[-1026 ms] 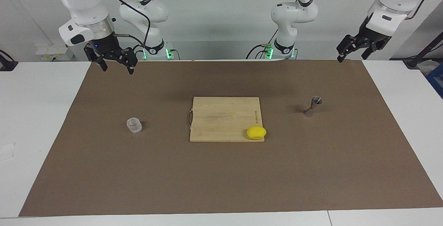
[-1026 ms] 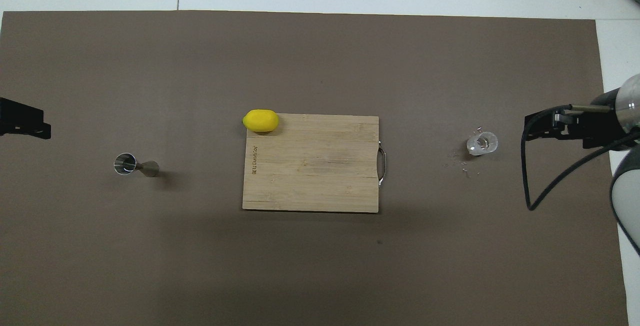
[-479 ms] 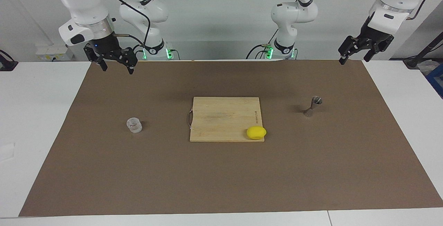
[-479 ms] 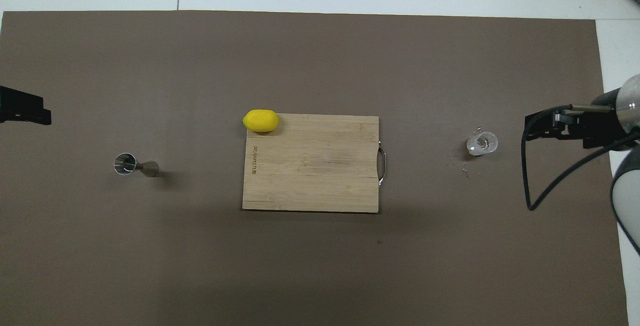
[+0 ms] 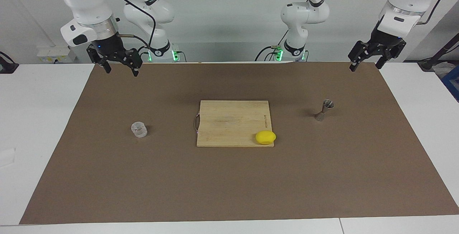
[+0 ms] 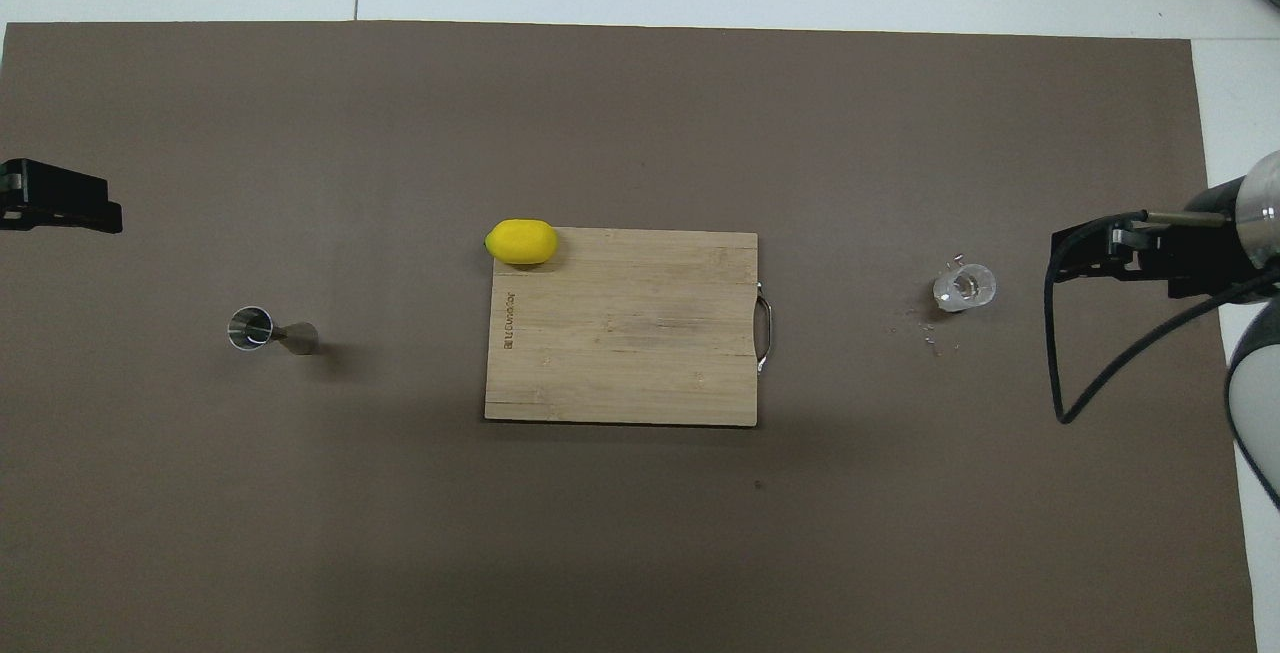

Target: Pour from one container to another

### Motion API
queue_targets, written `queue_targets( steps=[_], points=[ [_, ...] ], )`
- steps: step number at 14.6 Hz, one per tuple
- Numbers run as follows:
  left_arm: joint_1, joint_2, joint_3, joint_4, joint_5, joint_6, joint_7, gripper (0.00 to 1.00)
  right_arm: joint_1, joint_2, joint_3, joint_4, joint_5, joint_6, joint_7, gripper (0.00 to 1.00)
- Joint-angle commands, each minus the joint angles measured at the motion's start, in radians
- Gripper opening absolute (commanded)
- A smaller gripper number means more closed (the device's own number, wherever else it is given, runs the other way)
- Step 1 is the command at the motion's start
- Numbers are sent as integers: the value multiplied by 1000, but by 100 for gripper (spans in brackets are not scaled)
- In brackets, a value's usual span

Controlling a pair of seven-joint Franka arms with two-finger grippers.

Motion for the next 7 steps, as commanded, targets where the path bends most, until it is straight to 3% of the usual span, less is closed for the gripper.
queue_targets(
  steps=[1,4,7],
  points=[
    [-7,-58,4,-112,13,131,3,100,-13,-22,4,-17,8,-3,-14,100],
    [-9,-115,6,-280,11,324,-3,100,-13,-22,4,-17,8,-5,-14,100],
    [5,-102,6,-303,11,415,-3,100,-13,-22,4,-17,8,-5,-14,100]
  ],
)
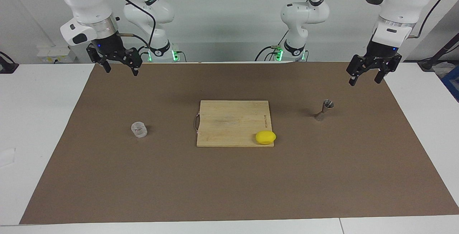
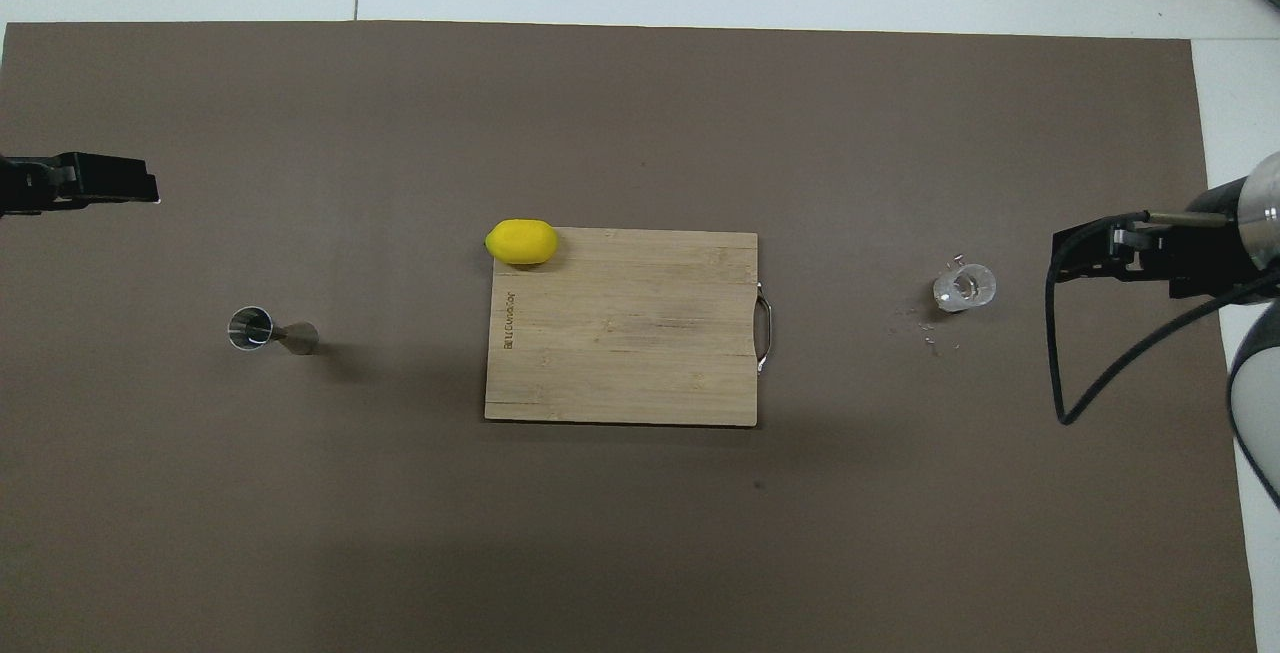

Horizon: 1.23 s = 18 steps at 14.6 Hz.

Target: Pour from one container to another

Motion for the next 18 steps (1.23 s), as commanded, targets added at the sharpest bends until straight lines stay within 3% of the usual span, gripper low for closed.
queue_targets(
  steps=[1,9,11,14,18],
  points=[
    [4,-23,3,-61,11,92,-5,100,-13,-20,4,-17,8,-3,-14,100],
    [59,39,7,-79,11,272,-28,100,-13,-20,4,-17,8,-5,-14,100],
    [39,43,7,-101,11,373,-28,100,-13,-22,4,-17,8,-3,-14,100],
    [13,133,6,-109,11,512,-32,100,-13,-22,4,-17,8,-3,-14,100],
    [-24,157,6,-135,11,517,-61,100,-13,-22,4,-17,8,-3,-14,100]
  ],
)
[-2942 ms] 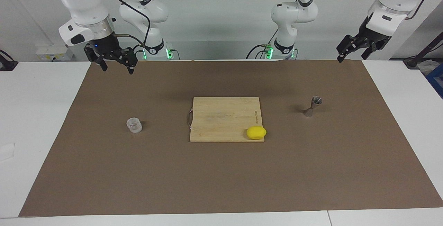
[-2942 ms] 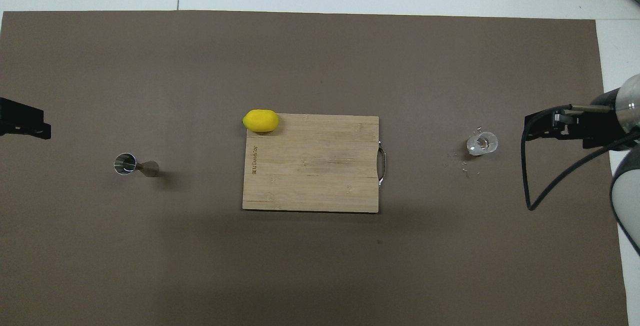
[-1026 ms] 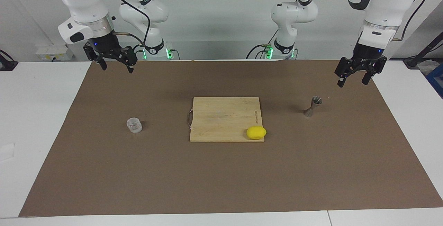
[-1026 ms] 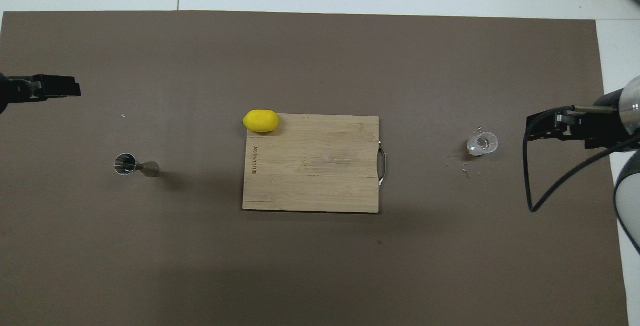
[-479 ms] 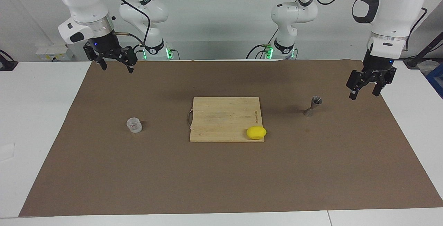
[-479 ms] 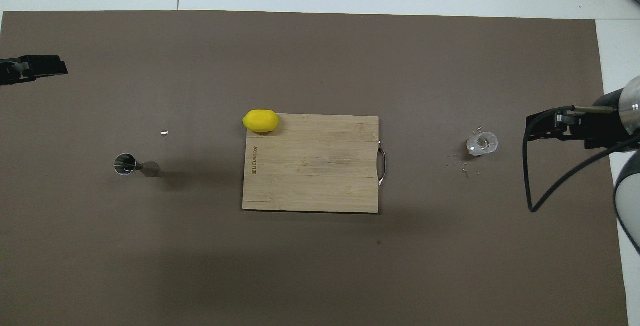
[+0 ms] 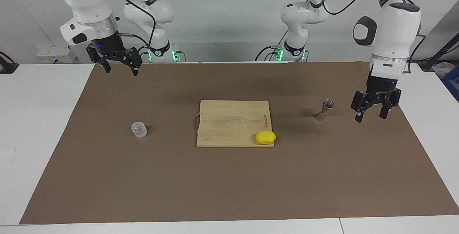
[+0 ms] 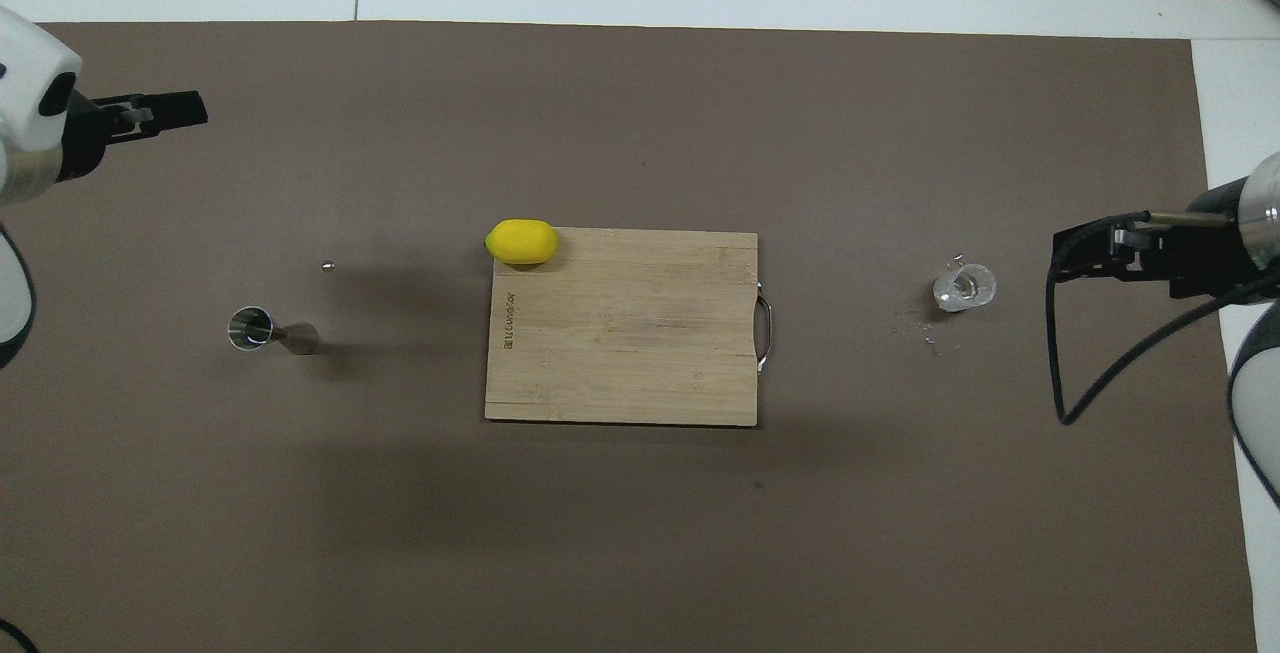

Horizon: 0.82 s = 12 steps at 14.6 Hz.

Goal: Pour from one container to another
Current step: 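Reach the open left gripper toward the small metal cup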

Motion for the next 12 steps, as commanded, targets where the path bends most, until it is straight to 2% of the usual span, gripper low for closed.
queue_targets(
  steps=[1,4,5,6,7,12],
  points=[
    [-34,-14,8,-41,11,18,-75,100,-13,-21,4,-17,8,-3,-14,100],
    [-60,-18,5,-43,11,-28,-114,100,-13,-21,4,-17,8,-3,-14,100],
    [-65,-24,3,-42,11,-101,-114,100,-13,-21,4,-17,8,-3,-14,100],
    [-78,-44,3,-40,11,-247,-102,100,-13,-21,4,-17,8,-3,-14,100],
    [-98,-48,2,-34,8,-299,-101,100,-13,-21,4,-17,8,-3,-14,100],
    [-134,-52,3,-26,7,-356,-89,100,-13,-21,4,-17,8,-3,-14,100]
  ],
)
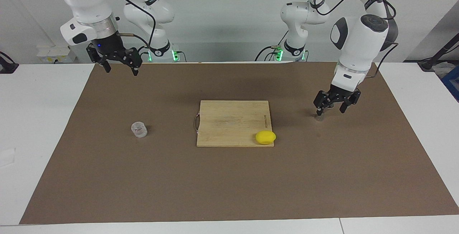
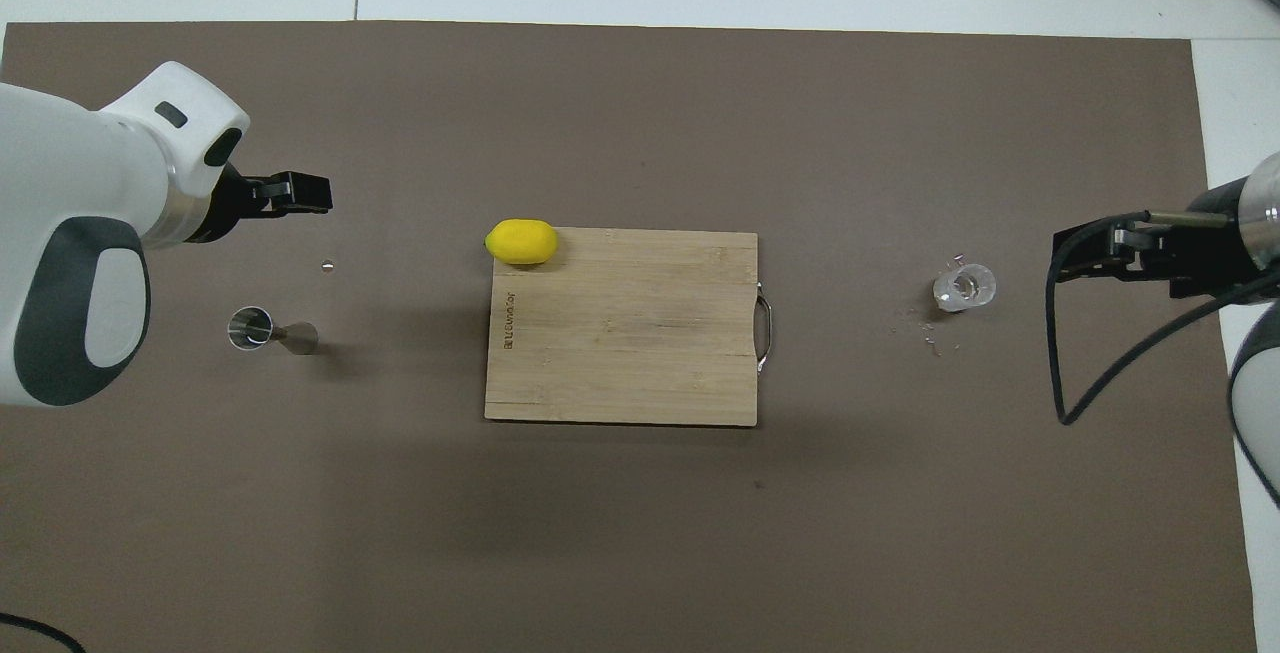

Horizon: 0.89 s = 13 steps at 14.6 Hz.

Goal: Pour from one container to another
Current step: 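Reach the open left gripper toward the small metal cup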

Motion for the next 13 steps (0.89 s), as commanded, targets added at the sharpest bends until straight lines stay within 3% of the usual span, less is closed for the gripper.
queue_targets(
  steps=[1,4,8,13],
  points=[
    [0,-21,12,2,-1,-82,39,100,-13,-21,4,-17,8,-3,-14,100],
    [46,-22,17,-3,-210,-93,241,100,-13,-21,4,-17,8,-3,-14,100],
    [110,-33,15,-10,-405,-120,437,100,-13,-21,4,-17,8,-3,-14,100],
    [216,-27,15,-10,-632,-233,826,100,-13,-21,4,-17,8,-3,-14,100]
  ],
)
